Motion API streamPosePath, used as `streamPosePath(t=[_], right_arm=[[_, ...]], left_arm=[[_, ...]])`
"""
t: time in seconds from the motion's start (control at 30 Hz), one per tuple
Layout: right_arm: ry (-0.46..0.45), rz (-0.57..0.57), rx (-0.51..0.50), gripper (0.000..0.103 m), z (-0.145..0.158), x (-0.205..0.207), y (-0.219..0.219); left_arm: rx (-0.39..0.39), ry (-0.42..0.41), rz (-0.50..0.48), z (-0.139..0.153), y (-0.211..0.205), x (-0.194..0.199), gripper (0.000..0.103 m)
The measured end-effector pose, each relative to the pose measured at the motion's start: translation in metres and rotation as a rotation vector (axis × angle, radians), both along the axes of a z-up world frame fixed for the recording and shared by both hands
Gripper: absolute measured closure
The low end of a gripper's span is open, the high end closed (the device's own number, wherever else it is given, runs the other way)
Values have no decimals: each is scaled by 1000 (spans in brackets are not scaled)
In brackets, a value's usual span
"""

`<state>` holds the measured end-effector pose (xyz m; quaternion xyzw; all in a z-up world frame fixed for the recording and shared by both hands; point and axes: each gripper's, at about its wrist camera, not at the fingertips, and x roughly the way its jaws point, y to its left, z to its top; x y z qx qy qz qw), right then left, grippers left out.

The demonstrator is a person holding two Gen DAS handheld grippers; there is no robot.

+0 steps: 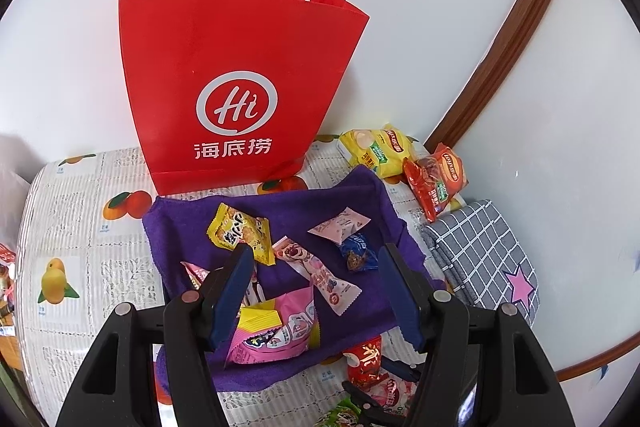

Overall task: Organize snacks
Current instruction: 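Reach the right tool to the red gold-print packet and grasp it, then lift the red packet with the right tool while the left grasps a green packet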

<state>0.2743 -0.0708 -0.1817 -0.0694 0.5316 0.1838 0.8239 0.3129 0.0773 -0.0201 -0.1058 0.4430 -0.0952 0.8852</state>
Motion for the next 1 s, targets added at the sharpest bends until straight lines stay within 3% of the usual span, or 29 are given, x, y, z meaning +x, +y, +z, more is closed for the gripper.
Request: streamPosePath(t=[0.23,0.47,0.67,1.0], right_arm=[[-38,-62,21,64,-5,2,-10],[-79,-124,67,64,13,-8,-40],[-108,-236,90,63,29,-21,-91],[-52,-286,15,63,-7,-35,-129]], left_arm=[[2,5,4,-2,0,2,41],[11,5,3,-3,-2,2,41],[21,5,2,-4,-4,2,41],[65,11,-13,-9,-17,2,41]])
